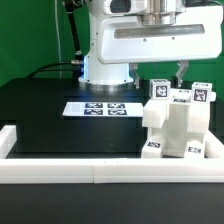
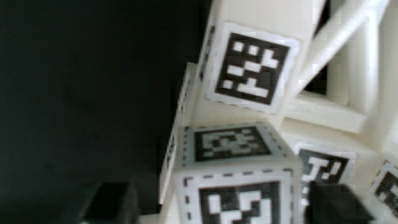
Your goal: Assemble chair
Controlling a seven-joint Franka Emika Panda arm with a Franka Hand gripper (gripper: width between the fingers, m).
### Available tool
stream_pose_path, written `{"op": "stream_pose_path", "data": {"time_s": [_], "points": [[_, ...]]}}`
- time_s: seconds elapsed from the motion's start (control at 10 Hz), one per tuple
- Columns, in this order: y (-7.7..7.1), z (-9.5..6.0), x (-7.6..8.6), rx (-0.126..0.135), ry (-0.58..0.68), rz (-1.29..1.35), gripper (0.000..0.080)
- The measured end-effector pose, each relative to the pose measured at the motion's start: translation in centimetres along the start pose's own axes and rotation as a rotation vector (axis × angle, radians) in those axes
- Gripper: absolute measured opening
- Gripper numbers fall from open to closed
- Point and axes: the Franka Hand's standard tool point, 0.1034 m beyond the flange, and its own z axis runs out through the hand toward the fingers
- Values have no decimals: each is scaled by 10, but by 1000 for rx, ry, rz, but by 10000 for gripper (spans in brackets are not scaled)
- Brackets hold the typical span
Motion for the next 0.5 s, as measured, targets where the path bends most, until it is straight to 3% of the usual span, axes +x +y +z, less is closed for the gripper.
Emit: {"op": "stream_pose_path", "data": {"time_s": [0.1,0.5], "points": [[0,0,0,0,0,-1,314],[0,0,0,0,0,32,285]]}}
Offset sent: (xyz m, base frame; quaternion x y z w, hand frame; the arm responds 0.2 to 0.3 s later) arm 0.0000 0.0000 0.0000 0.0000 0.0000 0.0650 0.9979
